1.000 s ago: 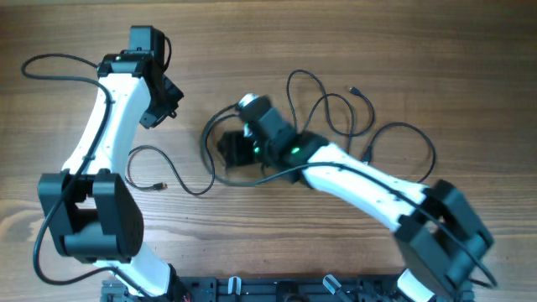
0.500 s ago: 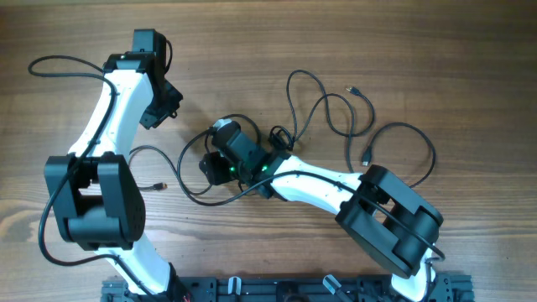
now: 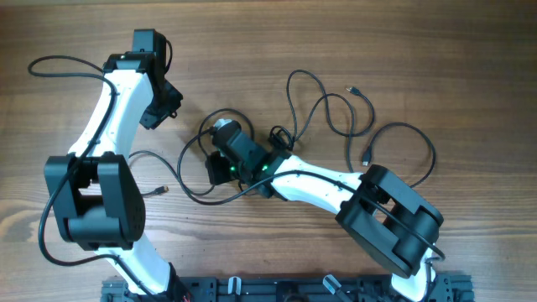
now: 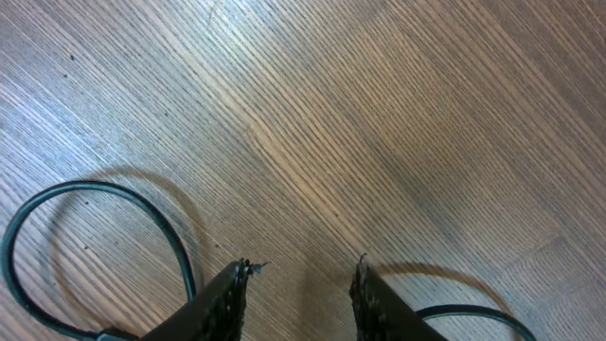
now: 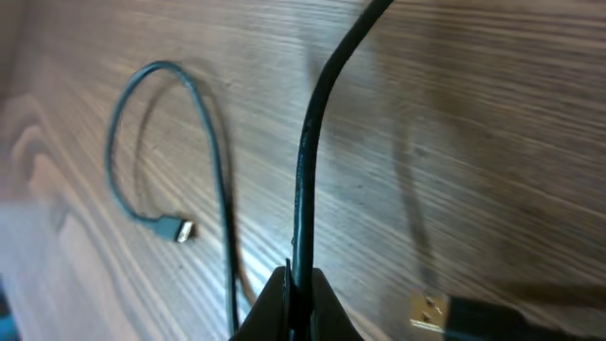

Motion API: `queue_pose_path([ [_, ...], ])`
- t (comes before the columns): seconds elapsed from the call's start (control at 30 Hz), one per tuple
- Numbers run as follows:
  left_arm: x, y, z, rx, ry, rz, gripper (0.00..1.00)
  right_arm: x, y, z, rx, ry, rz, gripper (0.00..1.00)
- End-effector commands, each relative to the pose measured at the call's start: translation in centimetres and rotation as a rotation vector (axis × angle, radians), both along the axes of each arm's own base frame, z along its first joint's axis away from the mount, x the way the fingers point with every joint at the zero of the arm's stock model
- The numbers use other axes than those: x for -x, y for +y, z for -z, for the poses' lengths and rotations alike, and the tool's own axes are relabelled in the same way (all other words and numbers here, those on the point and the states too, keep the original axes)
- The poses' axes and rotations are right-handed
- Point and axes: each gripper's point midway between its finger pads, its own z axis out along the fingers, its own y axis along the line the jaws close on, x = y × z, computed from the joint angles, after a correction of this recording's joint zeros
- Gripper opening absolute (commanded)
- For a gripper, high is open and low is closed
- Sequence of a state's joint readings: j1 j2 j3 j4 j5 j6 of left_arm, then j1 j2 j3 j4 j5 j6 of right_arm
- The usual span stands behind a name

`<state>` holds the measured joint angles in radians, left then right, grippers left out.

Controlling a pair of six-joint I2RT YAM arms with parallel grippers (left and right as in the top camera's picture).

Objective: Untangle cables

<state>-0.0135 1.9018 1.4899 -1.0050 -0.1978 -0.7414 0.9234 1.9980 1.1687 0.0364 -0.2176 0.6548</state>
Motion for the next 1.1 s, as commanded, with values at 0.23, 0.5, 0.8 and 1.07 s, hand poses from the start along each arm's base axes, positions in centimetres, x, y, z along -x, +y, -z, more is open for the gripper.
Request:
queue_pose_path([
  [0.23,0.1,0.5,0.4,-0.019,0.012,-0.007,0.41,0.5,1.1,-11.2,-0.153,-0.298,-0.222,0.04],
  [0.5,0.1,0.5,0.4,-0.019,0.012,-0.007,0.43,0.7,-1.2,-22.0,-0.239,-0.574,-0.205,0.04],
  [0.8,0.1,0.5,0.4,-0.02,0.012,-0.006,0.47,2.6,-6.6,-33.8,-0.404,-0.769,-0.133,0.04],
  [1.07,0.1,0.5,0.4,-0.02,0.012,-0.007,0.47,1.2,-12.2,-34.4,-0.301,-0.76,-0.001,0.04],
])
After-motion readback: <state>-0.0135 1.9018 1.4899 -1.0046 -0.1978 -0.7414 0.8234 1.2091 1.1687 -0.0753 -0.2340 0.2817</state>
